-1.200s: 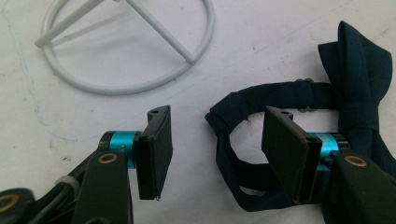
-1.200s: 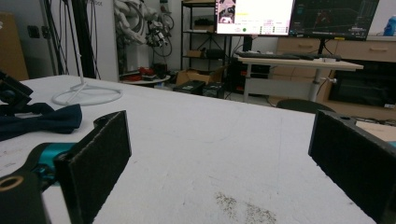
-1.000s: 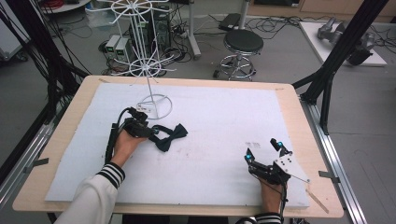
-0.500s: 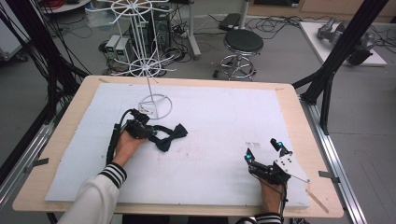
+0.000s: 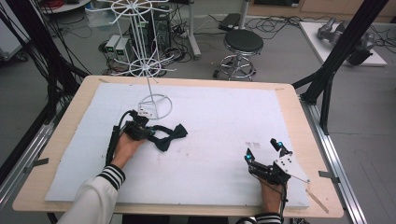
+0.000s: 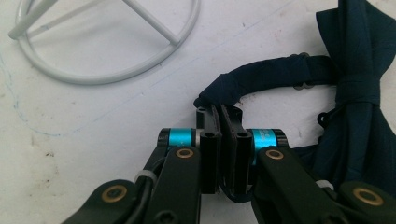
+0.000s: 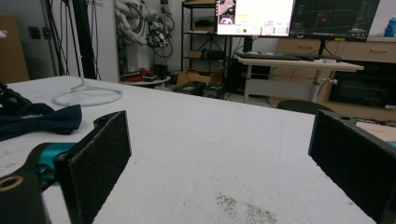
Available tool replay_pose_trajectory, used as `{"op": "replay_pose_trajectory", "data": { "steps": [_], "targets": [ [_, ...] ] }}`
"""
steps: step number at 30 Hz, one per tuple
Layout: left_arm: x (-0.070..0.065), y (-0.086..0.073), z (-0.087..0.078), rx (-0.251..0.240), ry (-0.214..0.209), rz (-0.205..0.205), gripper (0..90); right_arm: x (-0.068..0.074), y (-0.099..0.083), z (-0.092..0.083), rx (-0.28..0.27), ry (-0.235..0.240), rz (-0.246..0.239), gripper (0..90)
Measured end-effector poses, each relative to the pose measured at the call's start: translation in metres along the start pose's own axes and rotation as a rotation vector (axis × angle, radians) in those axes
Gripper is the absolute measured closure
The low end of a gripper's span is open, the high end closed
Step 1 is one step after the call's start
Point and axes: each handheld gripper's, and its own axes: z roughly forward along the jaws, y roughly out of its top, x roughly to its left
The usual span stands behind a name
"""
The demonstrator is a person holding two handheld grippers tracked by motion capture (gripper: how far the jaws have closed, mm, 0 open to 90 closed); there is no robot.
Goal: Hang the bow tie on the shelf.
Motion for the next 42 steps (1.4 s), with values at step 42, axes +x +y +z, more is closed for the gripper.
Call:
{"op": "replay_pose_trajectory", "data": {
  "steps": [42],
  "targets": [
    [-0.001, 0.01, -0.073, -0.455, -0.13, -0.019, 88.5, 0.0, 0.0, 0.0, -0.003, -0.003, -0.011, 4.8]
  ]
}}
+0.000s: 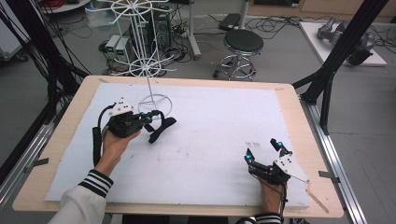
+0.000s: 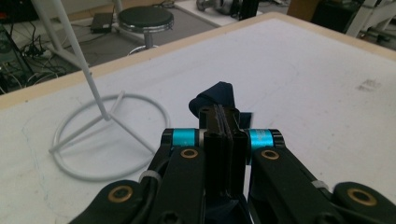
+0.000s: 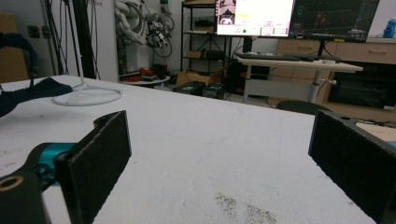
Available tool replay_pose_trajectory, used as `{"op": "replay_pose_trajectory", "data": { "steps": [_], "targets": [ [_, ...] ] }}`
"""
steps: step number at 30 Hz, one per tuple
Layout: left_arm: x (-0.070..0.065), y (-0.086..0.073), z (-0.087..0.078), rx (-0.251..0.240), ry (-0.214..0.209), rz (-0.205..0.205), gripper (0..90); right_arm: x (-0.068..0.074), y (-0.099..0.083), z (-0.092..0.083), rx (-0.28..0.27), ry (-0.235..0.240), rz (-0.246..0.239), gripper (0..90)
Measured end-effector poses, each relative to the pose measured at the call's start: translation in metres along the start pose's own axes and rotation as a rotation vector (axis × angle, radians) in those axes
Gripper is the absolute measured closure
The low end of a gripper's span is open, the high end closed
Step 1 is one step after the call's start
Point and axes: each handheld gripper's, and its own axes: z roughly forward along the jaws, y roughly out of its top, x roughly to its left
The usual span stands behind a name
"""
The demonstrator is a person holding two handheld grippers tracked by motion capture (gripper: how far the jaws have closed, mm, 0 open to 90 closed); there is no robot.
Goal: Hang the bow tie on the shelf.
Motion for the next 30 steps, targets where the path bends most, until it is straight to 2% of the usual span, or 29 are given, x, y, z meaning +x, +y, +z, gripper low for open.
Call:
{"op": "replay_pose_trajectory", "data": {
  "steps": [11, 17, 30],
  "targets": [
    [-0.007, 0.032, -0.014, -0.065, 0.005, 0.033, 88.5, 0.0, 0.0, 0.0, 0.0, 0.002, 0.002, 4.8],
    [-0.007, 0.048, -0.02, -0.104, 0.01, 0.028, 88.5, 0.0, 0.0, 0.0, 0.001, 0.003, 0.006, 4.8],
    [-0.01, 0.072, -0.026, -0.133, 0.014, 0.05, 88.5, 0.0, 0.0, 0.0, 0.001, 0.003, 0.009, 4.8]
  ]
}}
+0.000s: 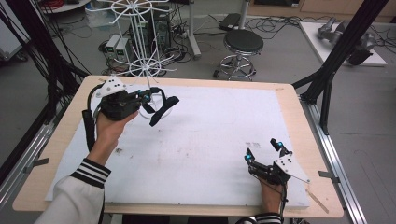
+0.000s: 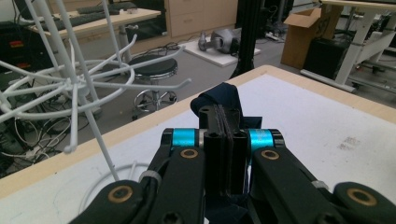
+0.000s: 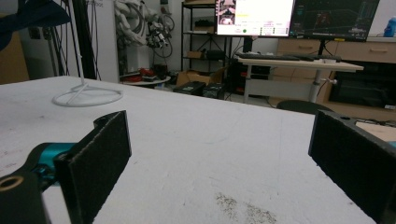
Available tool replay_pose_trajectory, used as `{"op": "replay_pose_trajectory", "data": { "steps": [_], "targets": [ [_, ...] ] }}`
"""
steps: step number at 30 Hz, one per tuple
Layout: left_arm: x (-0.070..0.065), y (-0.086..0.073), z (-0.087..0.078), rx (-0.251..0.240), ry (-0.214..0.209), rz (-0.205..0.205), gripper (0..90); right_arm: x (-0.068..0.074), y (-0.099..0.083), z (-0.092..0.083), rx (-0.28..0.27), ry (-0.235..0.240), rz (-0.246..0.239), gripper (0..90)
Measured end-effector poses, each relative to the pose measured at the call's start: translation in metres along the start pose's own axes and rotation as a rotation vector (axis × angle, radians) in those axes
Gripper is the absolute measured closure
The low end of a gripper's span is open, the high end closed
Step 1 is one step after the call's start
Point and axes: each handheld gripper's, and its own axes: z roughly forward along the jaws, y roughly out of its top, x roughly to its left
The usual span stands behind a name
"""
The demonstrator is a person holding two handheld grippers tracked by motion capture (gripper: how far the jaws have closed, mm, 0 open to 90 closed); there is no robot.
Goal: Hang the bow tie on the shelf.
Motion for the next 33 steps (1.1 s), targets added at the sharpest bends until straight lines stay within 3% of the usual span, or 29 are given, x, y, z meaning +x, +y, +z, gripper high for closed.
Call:
{"op": "replay_pose_trajectory", "data": {
  "steps": [13, 29, 33],
  "targets": [
    [0.002, 0.027, 0.013, -0.009, 0.014, 0.013, 88.5, 0.0, 0.0, 0.0, 0.0, -0.002, 0.003, 4.8],
    [0.02, 0.037, 0.024, 0.033, 0.107, 0.02, 88.4, 0.0, 0.0, 0.0, -0.003, 0.0, 0.004, 4.8],
    [0.025, 0.038, 0.024, 0.038, 0.123, 0.006, 88.4, -0.001, 0.0, 0.0, -0.006, -0.001, 0.0, 4.8]
  ]
}}
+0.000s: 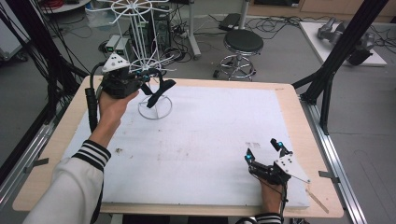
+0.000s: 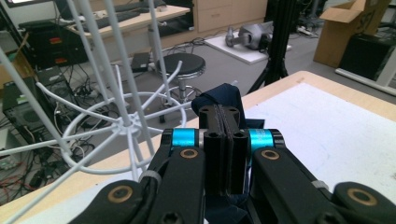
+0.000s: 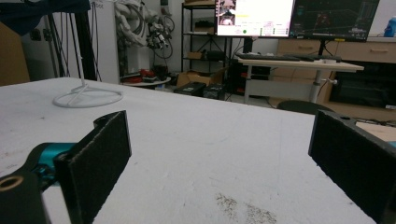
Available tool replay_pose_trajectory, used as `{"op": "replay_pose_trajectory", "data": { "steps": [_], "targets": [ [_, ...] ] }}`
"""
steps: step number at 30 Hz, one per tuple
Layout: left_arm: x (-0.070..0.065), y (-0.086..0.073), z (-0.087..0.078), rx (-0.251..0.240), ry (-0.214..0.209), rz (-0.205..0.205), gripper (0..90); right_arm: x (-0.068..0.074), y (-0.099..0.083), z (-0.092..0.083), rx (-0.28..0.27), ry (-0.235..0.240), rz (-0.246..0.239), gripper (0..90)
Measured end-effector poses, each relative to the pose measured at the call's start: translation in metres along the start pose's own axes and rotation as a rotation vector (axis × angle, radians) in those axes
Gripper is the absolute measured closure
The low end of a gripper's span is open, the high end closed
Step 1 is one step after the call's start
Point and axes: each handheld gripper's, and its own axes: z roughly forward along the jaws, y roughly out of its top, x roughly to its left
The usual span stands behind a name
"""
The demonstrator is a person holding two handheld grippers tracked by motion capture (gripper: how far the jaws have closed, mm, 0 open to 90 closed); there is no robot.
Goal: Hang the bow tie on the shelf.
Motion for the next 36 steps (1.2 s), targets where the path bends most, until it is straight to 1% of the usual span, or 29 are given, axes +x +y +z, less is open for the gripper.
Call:
{"op": "replay_pose_trajectory", "data": {
  "steps": [3, 4, 11, 16, 17, 18, 19, 20, 21, 22, 23, 24, 25, 26, 27, 28, 29, 30, 31, 32, 33, 34, 35, 36],
  "targets": [
    [0.002, 0.0, 0.002, 0.011, 0.016, 0.005, 88.4, 0.0, 0.0, 0.0, 0.0, 0.001, 0.001, 4.8],
    [0.003, -0.001, 0.003, 0.014, 0.023, -0.002, 88.3, 0.0, 0.0, 0.0, -0.002, 0.0, 0.0, 4.8],
    [0.003, -0.002, 0.006, 0.03, 0.037, -0.001, 88.2, 0.0, 0.0, 0.0, 0.0, -0.001, 0.005, 4.8],
    [0.002, -0.002, 0.006, 0.04, 0.048, 0.019, 87.2, 0.0, 0.0, 0.0, -0.001, 0.001, 0.009, 4.8],
    [0.002, -0.002, 0.007, 0.041, 0.047, 0.017, 87.2, 0.0, 0.0, 0.0, -0.001, 0.001, 0.009, 4.8],
    [0.002, -0.002, 0.007, 0.046, 0.057, 0.02, 81.7, 0.0, 0.0, 0.0, -0.001, 0.001, 0.008, 4.8],
    [0.002, -0.002, 0.007, 0.051, 0.067, 0.028, 81.7, 0.0, 0.0, 0.0, -0.001, 0.001, 0.008, 4.8],
    [0.002, -0.002, 0.007, 0.052, 0.075, 0.029, 75.4, 0.0, 0.0, 0.0, -0.001, 0.002, 0.008, 4.8],
    [0.002, -0.002, 0.007, 0.052, 0.075, 0.029, 71.8, 0.0, 0.0, 0.0, -0.001, 0.002, 0.008, 4.8],
    [0.001, -0.002, 0.007, 0.05, 0.099, 0.029, 66.3, 0.0, 0.0, 0.0, -0.001, 0.001, 0.008, 4.8],
    [0.001, -0.002, 0.007, 0.05, 0.099, 0.029, 61.2, 0.0, 0.0, 0.0, -0.001, 0.001, 0.008, 4.8],
    [0.001, -0.002, 0.006, 0.044, 0.102, 0.027, 57.9, 0.0, 0.0, 0.0, -0.002, 0.001, 0.007, 4.8],
    [0.001, -0.002, 0.005, 0.041, 0.105, 0.023, 57.9, 0.0, 0.0, 0.0, -0.002, 0.001, 0.007, 4.8],
    [0.001, -0.002, 0.005, 0.032, 0.113, 0.017, 53.8, 0.0, 0.0, 0.0, -0.002, 0.001, 0.007, 4.8],
    [0.002, -0.002, 0.004, 0.025, 0.116, 0.016, 46.9, 0.0, 0.0, 0.0, -0.001, 0.001, 0.007, 4.8],
    [0.002, -0.001, 0.002, 0.014, 0.111, 0.016, 37.5, 0.0, 0.0, 0.0, -0.003, 0.001, 0.006, 4.8],
    [0.003, -0.001, 0.001, 0.003, 0.106, 0.023, 37.5, 0.0, 0.0, 0.0, -0.003, 0.001, 0.006, 4.8],
    [0.004, -0.001, -0.003, -0.014, 0.086, 0.047, 25.4, 0.0, 0.0, 0.0, -0.001, 0.002, 0.007, 4.8],
    [0.004, -0.001, -0.003, -0.014, 0.086, 0.047, 21.5, 0.0, 0.0, 0.0, -0.001, 0.002, 0.007, 4.8],
    [0.006, -0.001, -0.007, -0.029, 0.068, 0.054, 20.5, -0.001, 0.0, 0.0, -0.002, 0.002, 0.009, 4.8],
    [0.006, -0.001, -0.007, -0.029, 0.068, 0.054, 19.5, -0.001, 0.0, 0.0, -0.002, 0.002, 0.009, 4.8],
    [0.008, -0.002, -0.013, -0.067, 0.062, 0.048, 17.0, -0.001, 0.0, -0.001, -0.004, 0.001, 0.013, 4.8],
    [0.008, -0.002, -0.013, -0.067, 0.062, 0.048, 15.8, -0.001, 0.0, -0.001, -0.004, 0.001, 0.013, 4.8],
    [0.009, -0.005, -0.021, -0.094, 0.061, 0.044, 15.7, -0.001, 0.0, 0.0, -0.005, 0.002, 0.008, 4.8]
  ]
}}
